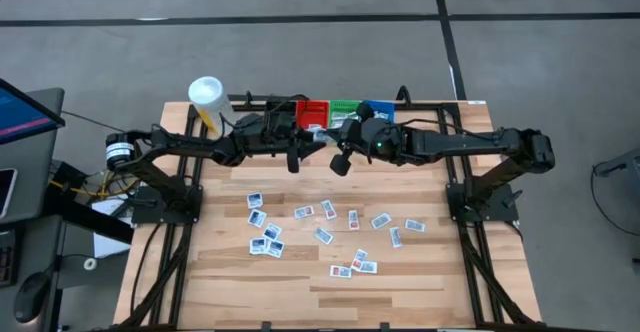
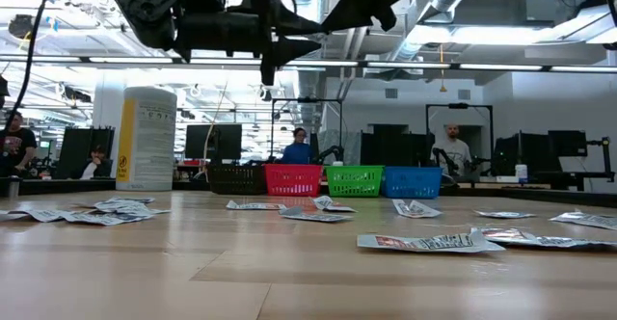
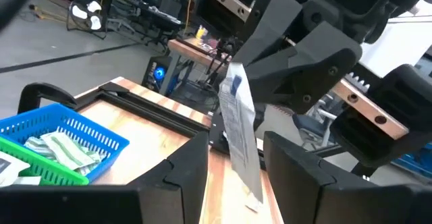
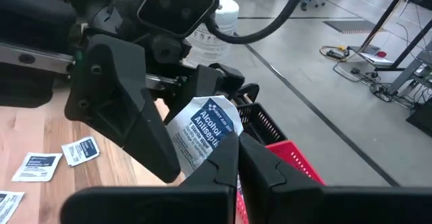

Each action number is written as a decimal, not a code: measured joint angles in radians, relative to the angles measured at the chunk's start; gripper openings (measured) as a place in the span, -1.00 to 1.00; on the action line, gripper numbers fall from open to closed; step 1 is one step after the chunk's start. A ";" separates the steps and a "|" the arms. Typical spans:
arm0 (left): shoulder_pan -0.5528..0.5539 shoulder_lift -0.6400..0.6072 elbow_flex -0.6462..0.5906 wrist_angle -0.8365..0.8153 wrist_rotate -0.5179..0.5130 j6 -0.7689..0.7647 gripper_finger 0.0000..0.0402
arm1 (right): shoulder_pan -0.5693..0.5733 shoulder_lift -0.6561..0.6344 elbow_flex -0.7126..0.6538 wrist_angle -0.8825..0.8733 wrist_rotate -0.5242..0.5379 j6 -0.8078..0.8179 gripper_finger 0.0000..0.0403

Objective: Pick & Place First Aid Supplies
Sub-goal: Put the alcohol pad into the red bin

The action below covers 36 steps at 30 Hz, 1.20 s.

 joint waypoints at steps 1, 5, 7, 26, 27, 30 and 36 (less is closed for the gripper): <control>0.000 0.001 0.002 0.002 0.000 0.000 -0.28 | 0.000 0.000 0.000 0.000 0.000 0.000 -1.00; 0.003 0.001 0.002 0.003 0.000 0.011 -0.28 | 0.006 0.000 0.000 -0.001 0.000 -0.004 -1.00; 0.004 0.001 0.002 0.004 0.000 0.014 -0.29 | 0.007 0.000 0.000 -0.001 0.000 -0.020 -1.00; 0.004 0.001 0.002 0.003 0.000 0.112 -0.96 | 0.013 0.000 0.000 -0.005 0.003 -0.045 -0.79; 0.005 0.001 0.002 0.003 0.000 0.112 -0.96 | 0.013 0.000 0.000 -0.006 0.003 -0.045 -0.73; 0.015 0.001 0.002 0.002 0.000 0.112 -0.97 | 0.013 0.000 0.000 -0.013 0.003 -0.045 -0.57; 0.065 0.001 0.002 -0.053 0.001 0.112 -0.97 | 0.013 -0.004 0.000 -0.059 0.006 -0.041 -0.33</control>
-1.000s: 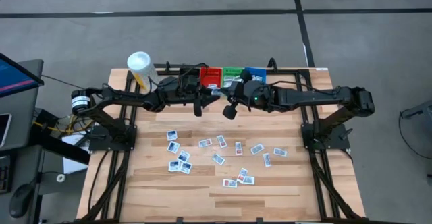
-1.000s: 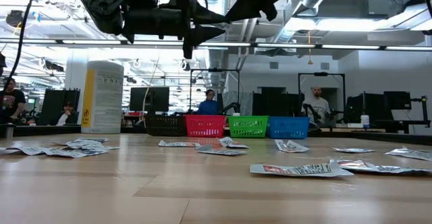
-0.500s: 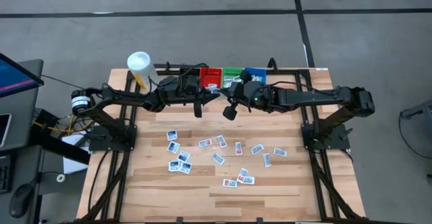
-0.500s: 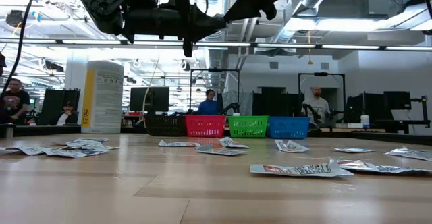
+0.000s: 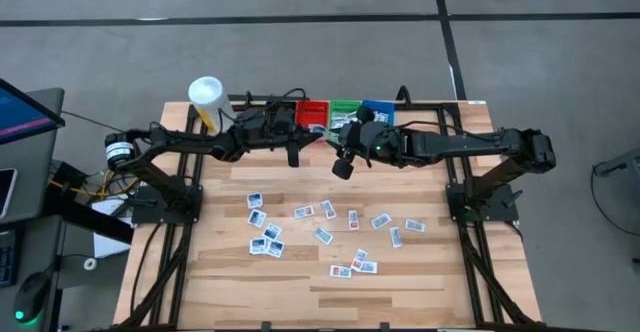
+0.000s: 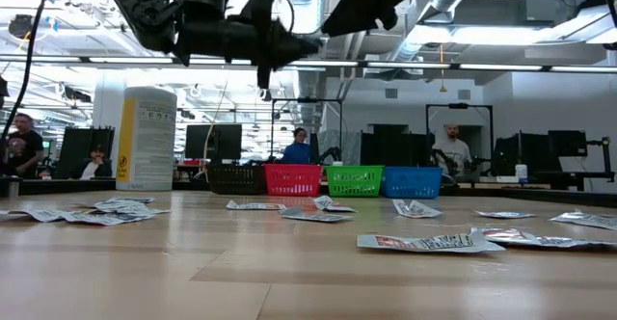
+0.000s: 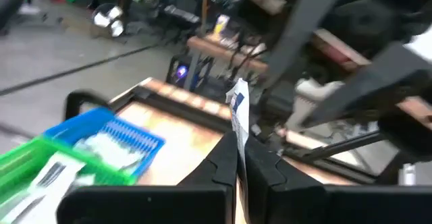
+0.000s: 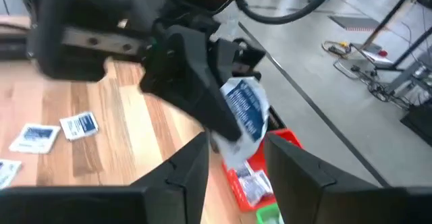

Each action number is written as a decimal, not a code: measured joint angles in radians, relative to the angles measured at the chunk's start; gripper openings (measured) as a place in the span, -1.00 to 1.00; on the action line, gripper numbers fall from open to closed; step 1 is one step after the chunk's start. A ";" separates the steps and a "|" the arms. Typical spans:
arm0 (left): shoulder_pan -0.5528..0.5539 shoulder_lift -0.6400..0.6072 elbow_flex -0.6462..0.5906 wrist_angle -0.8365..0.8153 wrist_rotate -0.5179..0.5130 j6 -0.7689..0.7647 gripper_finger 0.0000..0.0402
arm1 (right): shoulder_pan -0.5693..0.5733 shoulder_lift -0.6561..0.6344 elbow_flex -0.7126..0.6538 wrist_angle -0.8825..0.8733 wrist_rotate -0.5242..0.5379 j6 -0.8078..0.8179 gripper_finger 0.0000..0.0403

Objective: Pick & Place First Aid Supplies
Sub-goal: Put the alcohol pad into the red bin

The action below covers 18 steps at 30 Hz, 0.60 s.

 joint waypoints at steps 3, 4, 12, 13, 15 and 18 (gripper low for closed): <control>0.042 0.000 0.000 -0.057 -0.001 0.000 -0.97 | 0.000 0.000 0.000 -0.035 0.022 0.032 -0.29; 0.057 0.000 0.000 -0.073 -0.001 0.000 -0.96 | 0.000 -0.001 0.000 -0.051 0.024 0.046 -0.28; 0.161 0.000 0.000 -0.154 -0.033 0.113 -0.96 | 0.000 -0.001 0.000 -0.170 0.023 0.152 -0.35; 0.172 0.000 0.000 -0.158 -0.035 0.126 -0.96 | 0.000 -0.001 0.000 -0.176 0.023 0.161 -0.37; 0.191 0.006 0.000 -0.152 -0.034 0.145 -0.95 | 0.000 0.000 0.000 -0.187 0.022 0.179 -0.39; 0.214 0.034 0.000 -0.153 -0.035 0.157 -0.96 | 0.000 0.003 0.000 -0.190 0.017 0.196 -0.42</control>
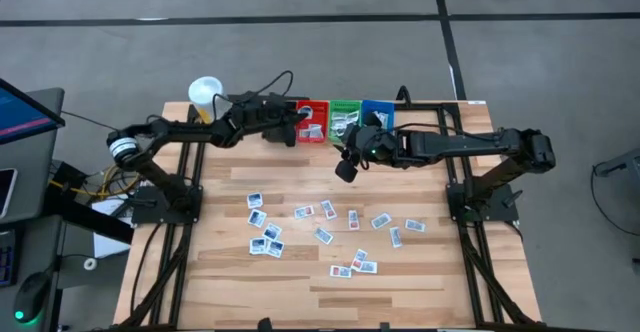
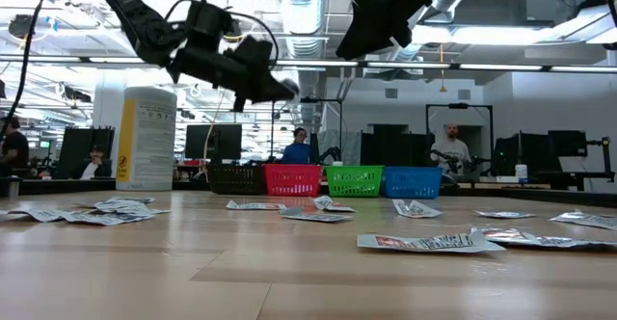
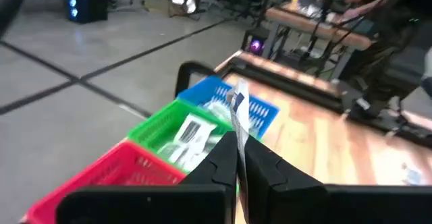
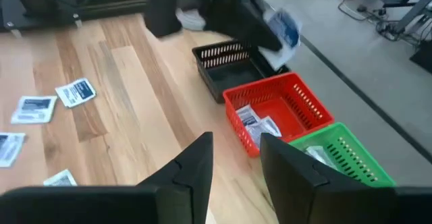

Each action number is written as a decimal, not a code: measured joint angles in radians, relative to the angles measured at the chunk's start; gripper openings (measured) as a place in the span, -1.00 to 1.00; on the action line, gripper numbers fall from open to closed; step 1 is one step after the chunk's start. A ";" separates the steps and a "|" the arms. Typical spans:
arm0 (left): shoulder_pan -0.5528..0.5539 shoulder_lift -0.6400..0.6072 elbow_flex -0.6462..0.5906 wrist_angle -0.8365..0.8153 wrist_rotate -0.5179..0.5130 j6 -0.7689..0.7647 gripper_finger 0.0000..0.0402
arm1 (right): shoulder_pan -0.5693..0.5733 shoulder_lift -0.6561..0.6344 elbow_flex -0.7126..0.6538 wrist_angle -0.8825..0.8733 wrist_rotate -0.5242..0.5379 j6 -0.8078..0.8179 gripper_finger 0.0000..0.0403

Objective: Pick & Place First Aid Supplies
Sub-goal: Put the alcohol pad into the red bin

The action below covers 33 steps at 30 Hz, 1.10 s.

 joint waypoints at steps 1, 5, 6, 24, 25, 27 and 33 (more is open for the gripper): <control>0.006 0.016 0.000 0.000 0.000 0.000 -0.97 | 0.000 0.000 0.000 0.002 -0.001 0.004 -0.42; 0.017 0.094 0.000 0.003 0.000 0.000 -0.95 | 0.000 0.000 0.000 0.002 -0.003 0.007 -0.42; 0.018 0.110 0.000 0.003 0.002 0.000 -0.95 | 0.000 0.000 0.000 0.002 -0.003 0.007 -0.42; 0.019 0.176 0.002 0.043 -0.026 -0.001 -0.90 | 0.000 0.000 0.000 0.002 -0.004 0.019 -0.41; 0.019 0.176 0.002 0.046 -0.026 -0.001 -0.90 | 0.000 0.000 0.000 0.002 -0.004 0.027 -0.41; 0.019 0.176 0.002 0.057 -0.026 0.000 -0.89 | 0.000 0.000 0.000 0.002 -0.005 0.041 -0.41; 0.019 0.176 0.006 0.068 -0.027 0.000 -0.75 | 0.000 0.000 0.000 0.002 -0.031 0.052 -0.41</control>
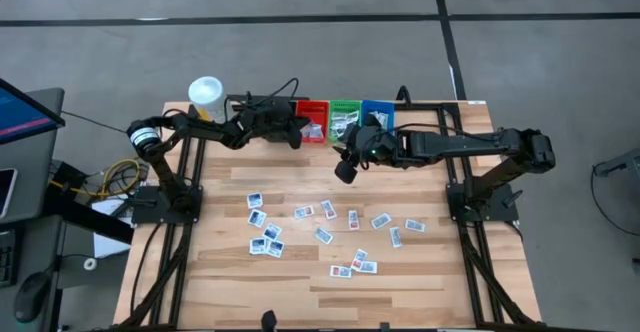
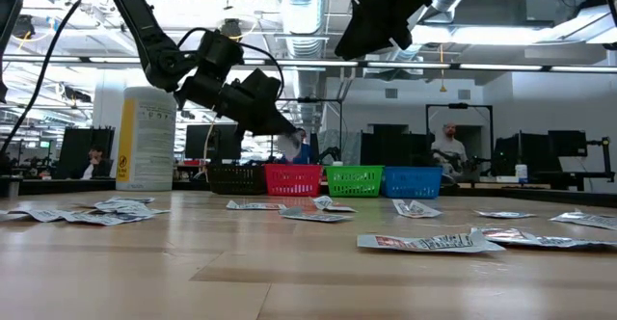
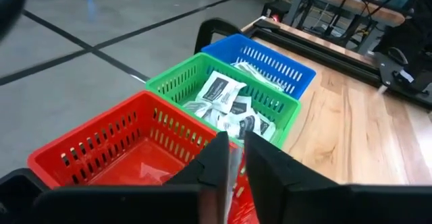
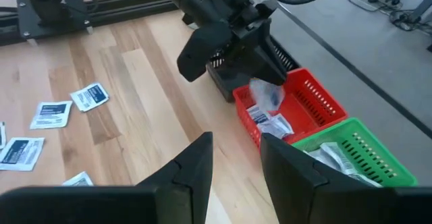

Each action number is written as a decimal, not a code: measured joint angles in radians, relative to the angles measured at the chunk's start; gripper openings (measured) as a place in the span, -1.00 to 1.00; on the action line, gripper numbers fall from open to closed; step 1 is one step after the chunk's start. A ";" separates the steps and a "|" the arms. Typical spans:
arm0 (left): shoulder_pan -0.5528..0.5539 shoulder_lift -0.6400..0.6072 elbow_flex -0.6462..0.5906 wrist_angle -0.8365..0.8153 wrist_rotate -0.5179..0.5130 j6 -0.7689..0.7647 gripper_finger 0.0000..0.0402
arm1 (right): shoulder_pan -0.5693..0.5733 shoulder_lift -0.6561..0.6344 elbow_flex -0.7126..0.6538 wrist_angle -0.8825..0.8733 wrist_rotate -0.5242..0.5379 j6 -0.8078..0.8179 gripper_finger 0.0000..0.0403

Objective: Pick & Place First Aid Supplies
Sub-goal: Put the alcohol pad into the red bin

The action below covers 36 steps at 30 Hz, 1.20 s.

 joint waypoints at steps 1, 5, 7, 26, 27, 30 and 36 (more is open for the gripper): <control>0.000 0.000 0.000 0.000 -0.009 0.000 -0.71 | 0.000 0.000 0.000 0.000 0.000 0.000 -0.41; 0.000 0.000 0.000 0.000 -0.029 0.000 -0.54 | 0.000 0.000 0.000 0.000 0.000 0.000 -0.41; 0.000 -0.003 0.000 -0.002 -0.030 0.000 -0.47 | 0.000 0.000 0.000 0.000 0.000 0.000 -0.41; -0.123 -0.499 -0.039 -0.674 -0.112 0.187 -0.45 | 0.000 0.000 -0.001 -0.052 -0.019 -0.085 -0.41; -0.130 -0.525 -0.052 -0.710 -0.115 0.185 -0.45 | 0.000 0.000 -0.001 -0.052 -0.019 -0.091 -0.41; -0.162 -0.604 -0.088 -0.815 -0.147 0.174 -0.45 | 0.000 0.000 -0.001 -0.053 -0.018 -0.102 -0.41; -0.236 -0.720 -0.158 -0.949 -0.187 0.030 -0.46 | 0.000 0.000 -0.001 -0.052 -0.019 -0.142 -0.41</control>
